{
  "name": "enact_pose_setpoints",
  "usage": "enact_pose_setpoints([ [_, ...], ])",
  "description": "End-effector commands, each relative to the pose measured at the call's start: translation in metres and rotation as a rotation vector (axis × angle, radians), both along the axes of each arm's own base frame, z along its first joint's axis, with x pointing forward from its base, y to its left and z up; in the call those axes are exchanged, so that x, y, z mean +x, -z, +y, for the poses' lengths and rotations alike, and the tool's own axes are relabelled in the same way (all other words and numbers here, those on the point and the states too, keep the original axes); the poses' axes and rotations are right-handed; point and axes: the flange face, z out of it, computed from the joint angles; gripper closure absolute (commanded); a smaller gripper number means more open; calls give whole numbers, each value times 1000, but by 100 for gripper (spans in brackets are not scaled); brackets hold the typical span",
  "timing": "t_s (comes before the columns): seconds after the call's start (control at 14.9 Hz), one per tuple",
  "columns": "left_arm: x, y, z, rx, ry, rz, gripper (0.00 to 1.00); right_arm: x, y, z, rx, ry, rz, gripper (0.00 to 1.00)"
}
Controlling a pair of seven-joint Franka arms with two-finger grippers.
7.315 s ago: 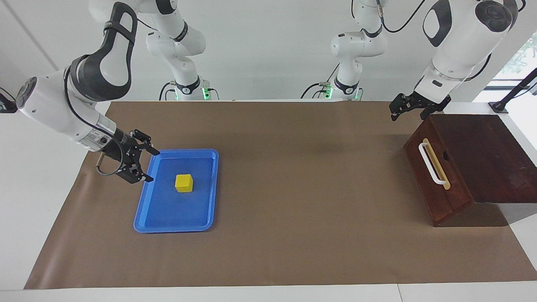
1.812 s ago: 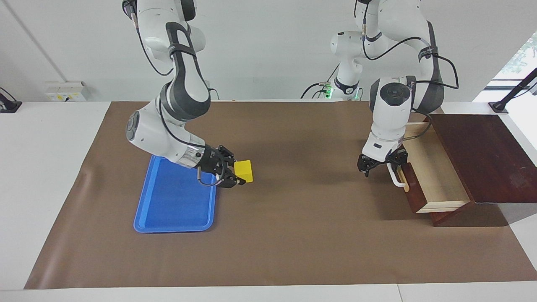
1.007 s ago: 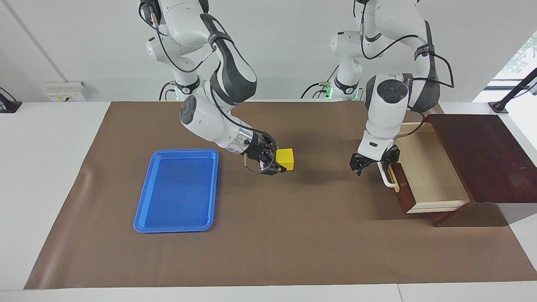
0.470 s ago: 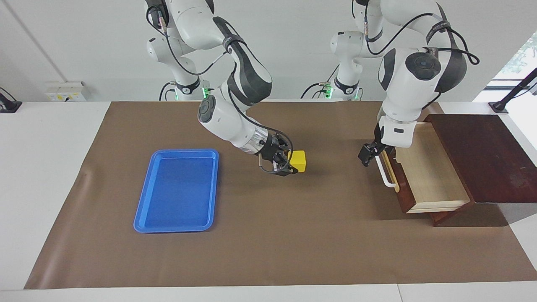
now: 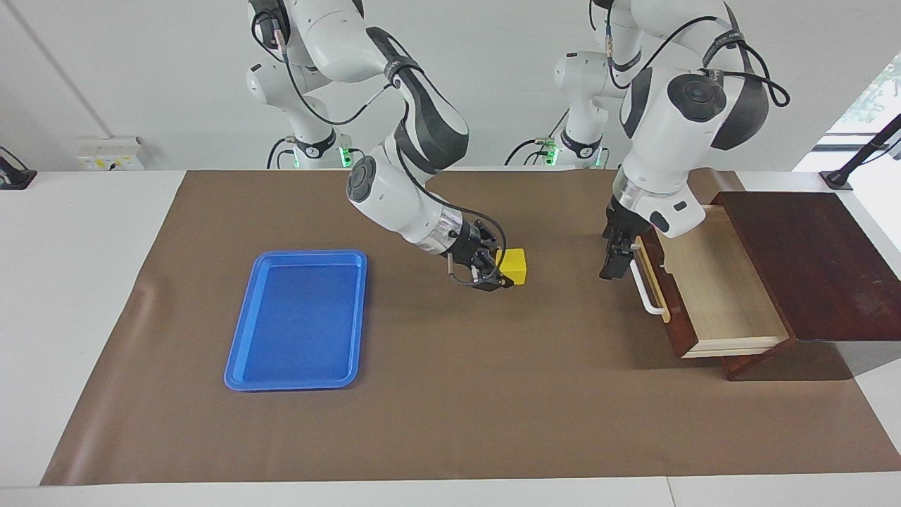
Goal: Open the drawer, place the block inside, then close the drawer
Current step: 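Grasp the yellow block with the left gripper from the right gripper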
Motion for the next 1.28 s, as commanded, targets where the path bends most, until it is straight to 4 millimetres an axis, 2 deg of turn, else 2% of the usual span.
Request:
enact_pose_setpoints([
  [0.0, -13, -3, -49, 1, -93, -19, 0, 4, -3, 3, 19, 27, 8, 100],
  [0.13, -27, -1, -80, -6, -116, -33, 0, 2, -3, 8, 21, 23, 7, 100],
  [0.2, -34, 8, -100, 5, -128, -21, 0, -1, -3, 13, 21, 16, 6, 100],
  [0.27, -33, 15, -117, 12, -139, -21, 0, -1, -3, 13, 21, 16, 6, 100],
  [0.34, -25, 9, -122, -4, -173, -36, 0, -1, -3, 13, 21, 15, 7, 100],
  [0.74, -19, 15, -118, 8, -215, -66, 0, -1, -2, 12, 7, 4, 1, 100],
  [1.21, -20, 31, -118, 25, -291, -80, 0, -1, 0, 9, -1, -2, 2, 100],
])
